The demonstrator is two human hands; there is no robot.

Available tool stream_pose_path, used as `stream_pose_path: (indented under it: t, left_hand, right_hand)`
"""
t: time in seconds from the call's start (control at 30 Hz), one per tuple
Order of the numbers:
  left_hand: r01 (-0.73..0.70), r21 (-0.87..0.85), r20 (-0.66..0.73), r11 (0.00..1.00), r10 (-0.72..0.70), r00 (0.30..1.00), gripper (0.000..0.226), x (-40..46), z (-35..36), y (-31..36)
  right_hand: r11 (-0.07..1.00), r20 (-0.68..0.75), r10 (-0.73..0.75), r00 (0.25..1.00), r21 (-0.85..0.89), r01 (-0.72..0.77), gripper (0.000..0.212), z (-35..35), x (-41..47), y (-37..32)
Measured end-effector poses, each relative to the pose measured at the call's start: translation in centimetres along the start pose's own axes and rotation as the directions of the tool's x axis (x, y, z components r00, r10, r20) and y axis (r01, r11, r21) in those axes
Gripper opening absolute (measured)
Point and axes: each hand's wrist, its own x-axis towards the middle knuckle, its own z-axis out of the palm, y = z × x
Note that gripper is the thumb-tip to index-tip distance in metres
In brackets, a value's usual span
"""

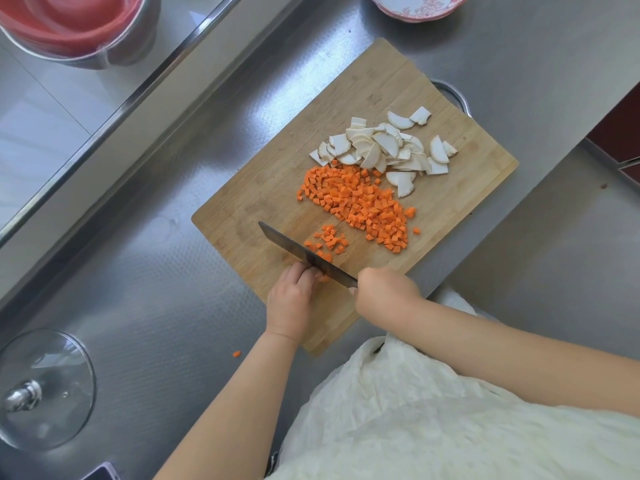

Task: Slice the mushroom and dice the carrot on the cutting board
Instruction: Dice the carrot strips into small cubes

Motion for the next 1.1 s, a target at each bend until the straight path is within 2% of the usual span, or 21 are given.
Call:
stream_pose_path:
  t: [0.17, 0.27, 0.53, 0.63, 0.67, 0.77, 1.03, 1.1]
  left_hand:
    - [0.007, 0.013, 0.033, 1.000, -0.008, 0.999, 0.023, 0.0, -0.1, 0.2]
    - [0.038, -0.006, -0.003, 0.999, -0.038, 0.999, 0.026, -0.1, -0.6, 0.4]
    - [0.070, -0.036, 0.030, 0.997, -0.069, 0.997, 0.027, -0.5, -1.1, 0.5]
    - [0.048, -0.011, 0.053, 0.999, -0.047, 0.997, 0.010, -0.3, -1.3, 0.5]
    - [0.050, -0.005, 0.061, 0.999, -0.049, 0.997, 0.003, -0.3, -1.2, 0.4]
    - [0.062, 0.000, 0.085, 0.998, -0.062, 0.994, 0.016, -0.3, -1.2, 0.3]
    - [0.042, -0.011, 0.077, 0.999, -0.041, 0.996, 0.006, -0.1, -1.0, -0.1]
    - [0.034, -0.019, 0.065, 0.999, -0.033, 0.997, 0.010, -0.2, -0.9, -0.3]
  right_hand:
    - [0.974, -0.008, 0.001, 1.000, 0.225, 0.001, 0.037, -0.8, 1.3, -0.3]
    - [0.952, -0.026, -0.014, 1.000, 0.304, 0.021, 0.034, -0.9, 1.1, 0.6]
    - [0.990, -0.055, -0.085, 0.995, 0.110, 0.090, 0.030, -0.1, -0.6, 1.5]
    - [0.993, -0.066, -0.098, 0.993, 0.054, 0.102, 0.033, 0.2, -0.4, 1.3]
    - [0.994, -0.068, -0.100, 0.993, 0.045, 0.104, 0.034, 0.2, -0.3, 1.3]
    - [0.994, -0.065, -0.098, 0.993, 0.040, 0.101, 0.035, 0.4, -0.1, 1.2]
    - [0.998, -0.030, -0.050, 0.998, 0.025, 0.051, 0.035, 0.6, 0.2, 0.6]
    - [0.999, -0.016, -0.029, 0.999, 0.027, 0.030, 0.034, 0.7, 0.3, 0.2]
